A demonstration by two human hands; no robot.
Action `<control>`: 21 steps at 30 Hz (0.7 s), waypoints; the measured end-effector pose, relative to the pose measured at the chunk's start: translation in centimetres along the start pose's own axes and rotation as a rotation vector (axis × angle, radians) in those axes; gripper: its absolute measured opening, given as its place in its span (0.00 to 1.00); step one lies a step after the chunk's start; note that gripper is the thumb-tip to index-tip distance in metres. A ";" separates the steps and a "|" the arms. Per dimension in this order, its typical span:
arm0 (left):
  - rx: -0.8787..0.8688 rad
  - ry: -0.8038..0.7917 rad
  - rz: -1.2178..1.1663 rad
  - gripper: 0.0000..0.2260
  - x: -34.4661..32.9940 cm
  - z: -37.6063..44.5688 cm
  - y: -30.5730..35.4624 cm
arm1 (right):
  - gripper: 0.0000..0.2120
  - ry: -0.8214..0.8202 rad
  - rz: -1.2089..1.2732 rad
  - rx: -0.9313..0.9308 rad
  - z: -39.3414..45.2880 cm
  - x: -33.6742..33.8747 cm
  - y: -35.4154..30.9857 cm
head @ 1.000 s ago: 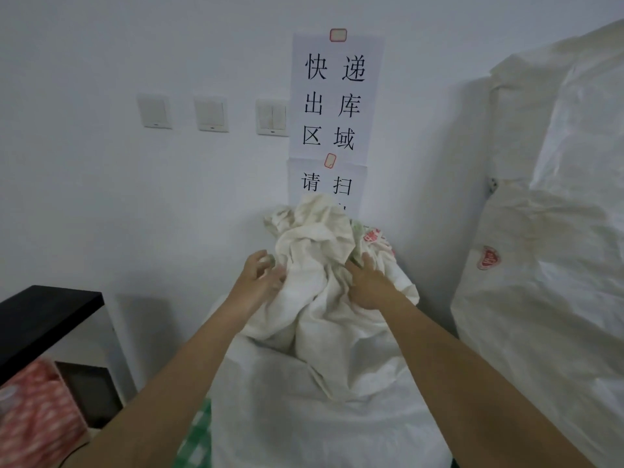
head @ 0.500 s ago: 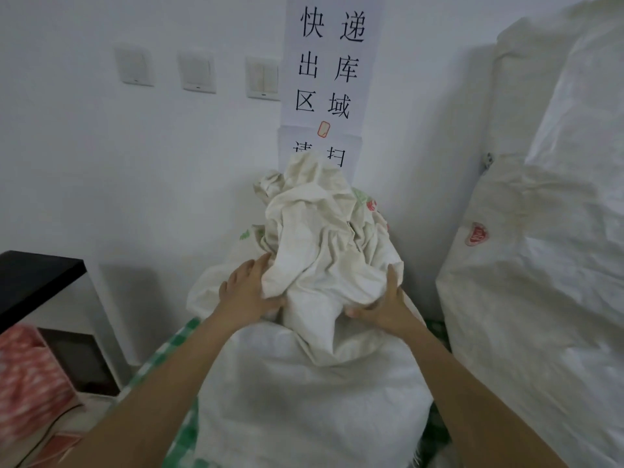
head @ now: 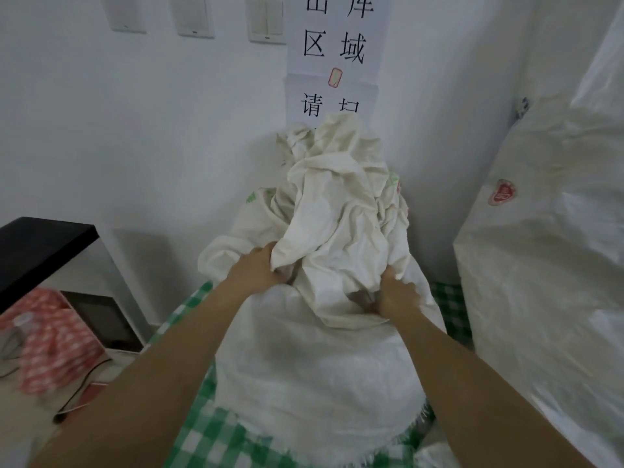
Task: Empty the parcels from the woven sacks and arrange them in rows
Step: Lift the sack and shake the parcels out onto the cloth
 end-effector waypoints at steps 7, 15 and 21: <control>0.026 0.097 0.242 0.23 -1.4 -0.4 -0.6 | 0.29 0.020 -0.069 0.041 0.5 0.1 0.3; 0.009 0.200 0.098 0.15 -1.3 -0.8 -1.4 | 0.11 0.136 0.200 0.137 0.5 1.8 1.2; 0.111 0.230 -0.032 0.16 3.1 1.8 1.6 | 0.03 -0.014 0.422 0.143 1.3 6.1 -0.1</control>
Point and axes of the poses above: each hand's wrist, its own z-axis towards the middle knuckle, its own x-axis out of the back of the hand, y = z × x, the point moved 5 cm from there along z, towards the middle knuckle, and after that the axes turned 14 degrees about -x, right-handed, at the moved point
